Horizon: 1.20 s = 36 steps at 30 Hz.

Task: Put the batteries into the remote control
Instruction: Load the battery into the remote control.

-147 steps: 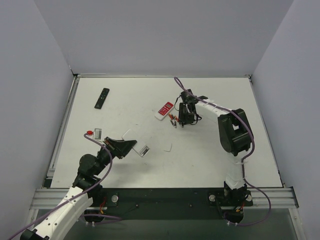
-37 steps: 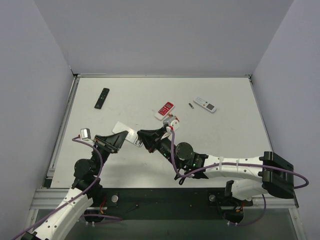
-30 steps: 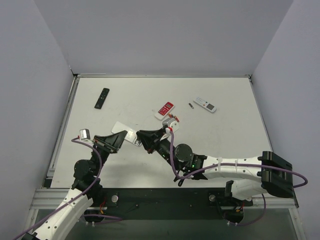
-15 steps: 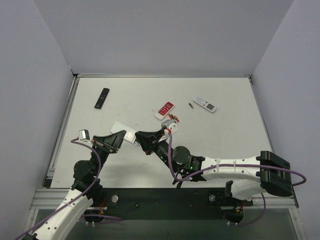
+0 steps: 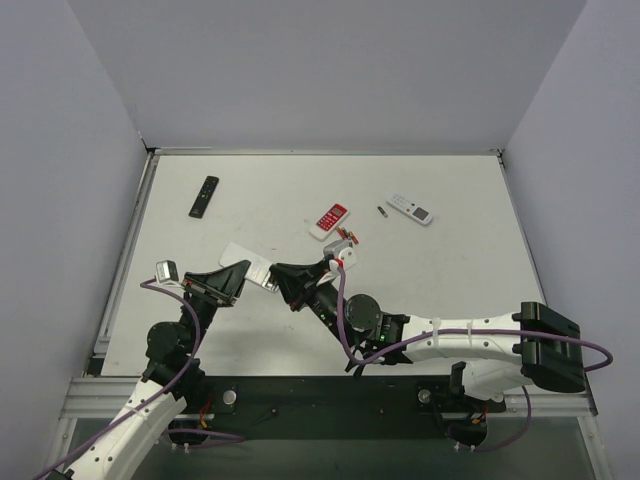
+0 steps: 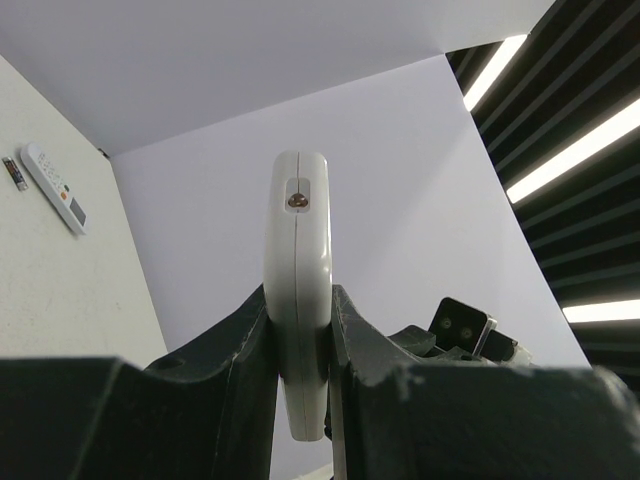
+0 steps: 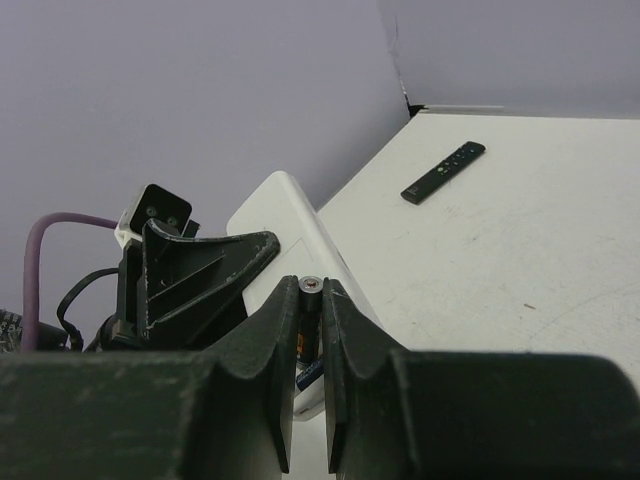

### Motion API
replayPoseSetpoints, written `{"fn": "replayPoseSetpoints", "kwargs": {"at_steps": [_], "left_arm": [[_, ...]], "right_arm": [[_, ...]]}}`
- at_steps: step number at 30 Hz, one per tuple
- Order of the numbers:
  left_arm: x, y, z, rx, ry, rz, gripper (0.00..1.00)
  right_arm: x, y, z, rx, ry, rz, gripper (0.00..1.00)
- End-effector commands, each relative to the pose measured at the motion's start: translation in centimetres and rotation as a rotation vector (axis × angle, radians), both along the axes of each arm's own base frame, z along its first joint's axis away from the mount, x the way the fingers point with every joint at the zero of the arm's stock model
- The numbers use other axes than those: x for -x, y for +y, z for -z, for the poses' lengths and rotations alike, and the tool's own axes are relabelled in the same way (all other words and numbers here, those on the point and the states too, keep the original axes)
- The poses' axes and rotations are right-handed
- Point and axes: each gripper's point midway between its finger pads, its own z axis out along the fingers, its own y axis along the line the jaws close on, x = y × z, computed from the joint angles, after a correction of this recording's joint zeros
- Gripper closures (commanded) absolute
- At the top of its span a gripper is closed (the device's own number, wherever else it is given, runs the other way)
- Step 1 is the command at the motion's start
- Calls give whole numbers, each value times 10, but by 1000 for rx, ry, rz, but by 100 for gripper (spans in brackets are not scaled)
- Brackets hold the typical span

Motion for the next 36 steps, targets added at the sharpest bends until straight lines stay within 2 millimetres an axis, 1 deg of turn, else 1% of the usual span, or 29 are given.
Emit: {"fn": "replayPoseSetpoints", "kwargs": {"at_steps": [1,11,19,21,25,28,32,36], "left_arm": [[-10,9,60,29,96,-48,100],[-10,7,63,25,111,-35,100],[-8,7,60,33,98,-33,100],[-8,7,59,34,95,-33,100],[-7,7,57,34,87,-31,100],[-7,7,57,33,86,-28,100],[-6,7,57,33,86,-26,100],[-6,5,59,27,92,-21,100]], "right_arm": [[8,10,3,27,-6,-32,100],[15,14,0,32,-41,-78,100],[17,12,1,23,-36,-89,100],[16,12,2,26,-34,-84,100],[14,12,9,34,-18,-75,100],[12,9,10,42,-10,-55,95],[6,4,15,55,4,-18,91],[3,0,18,70,11,3,85]]}}
